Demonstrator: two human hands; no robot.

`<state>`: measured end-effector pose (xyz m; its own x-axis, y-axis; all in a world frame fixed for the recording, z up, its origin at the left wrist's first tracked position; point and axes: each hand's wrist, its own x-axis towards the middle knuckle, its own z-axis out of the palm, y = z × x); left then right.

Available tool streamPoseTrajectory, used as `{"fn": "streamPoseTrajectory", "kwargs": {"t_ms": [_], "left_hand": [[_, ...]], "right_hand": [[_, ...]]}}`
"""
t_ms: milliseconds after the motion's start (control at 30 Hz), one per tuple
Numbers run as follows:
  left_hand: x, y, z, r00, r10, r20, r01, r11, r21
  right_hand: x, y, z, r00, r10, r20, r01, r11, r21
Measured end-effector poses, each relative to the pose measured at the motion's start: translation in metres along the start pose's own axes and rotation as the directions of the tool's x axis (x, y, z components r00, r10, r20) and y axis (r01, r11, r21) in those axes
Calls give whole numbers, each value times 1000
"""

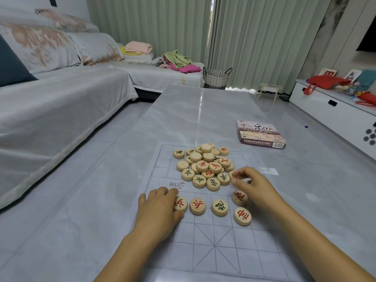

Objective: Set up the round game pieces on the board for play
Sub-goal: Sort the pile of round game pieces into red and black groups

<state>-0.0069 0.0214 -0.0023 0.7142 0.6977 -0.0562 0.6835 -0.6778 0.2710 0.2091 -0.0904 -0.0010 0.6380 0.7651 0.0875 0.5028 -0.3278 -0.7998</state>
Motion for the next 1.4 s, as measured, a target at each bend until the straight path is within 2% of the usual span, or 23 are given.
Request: {"fn": "streamPoseTrajectory", "kwargs": {"t_ms": [167,233,367,467,533,600,667,733,800,867,967,1133,1267,1333,1400], "left_hand": [[2,1,1,1000,-1,2,1,1000,4],[2,0,1,1000,0,-2,0,1000,5],[4,-2,1,1000,11,-11,-11,1000,-4],[6,-3,0,1000,18,-16,-18,1000,-15],[7,-4,-1,1000,15,-13,-15,1000,-17],[7,-4,-1,1000,16,-11,-16,1000,-15],[6,-4,0,1000,20,-12,-20,1000,-10],[5,-2,1,1000,21,-8,-21,1000,-15],[3,0,3,1000,16,-4,-16,999,-27],[3,1,4,1000,13,-14,-14,999,-42],[4,1,4,999,-2,-49,-5,991,-135],[5,-4,4,990,-71,-121,14,909,-417],[12,-5,3,984,-111,-136,19,837,-547],[21,-2,-2,980,-124,-156,14,823,-568],[37,3,-6,976,-92,-198,-23,859,-512]], "right_hand": [[62,-29,25,982,-170,-77,153,969,-192],[87,-35,37,977,-203,-59,178,940,-290],[119,-34,53,993,-119,24,115,855,-506],[126,-30,57,994,-107,9,92,805,-587],[123,-27,52,985,-168,-42,123,849,-515],[113,-26,38,979,-164,-124,120,946,-302],[93,-22,17,981,-79,-177,72,996,-43],[66,-13,-4,987,27,-156,0,986,168],[36,-1,-19,989,93,-114,-62,967,249],[9,11,-25,989,124,-83,-100,963,252],[-20,30,-21,986,128,-110,-100,969,224],[-31,44,-12,984,36,-174,-60,989,-133],[-34,47,-13,980,119,-160,-147,974,-175],[-35,45,-14,987,96,-126,-119,974,-192],[-35,41,-14,995,55,-83,-72,973,-221]]}}
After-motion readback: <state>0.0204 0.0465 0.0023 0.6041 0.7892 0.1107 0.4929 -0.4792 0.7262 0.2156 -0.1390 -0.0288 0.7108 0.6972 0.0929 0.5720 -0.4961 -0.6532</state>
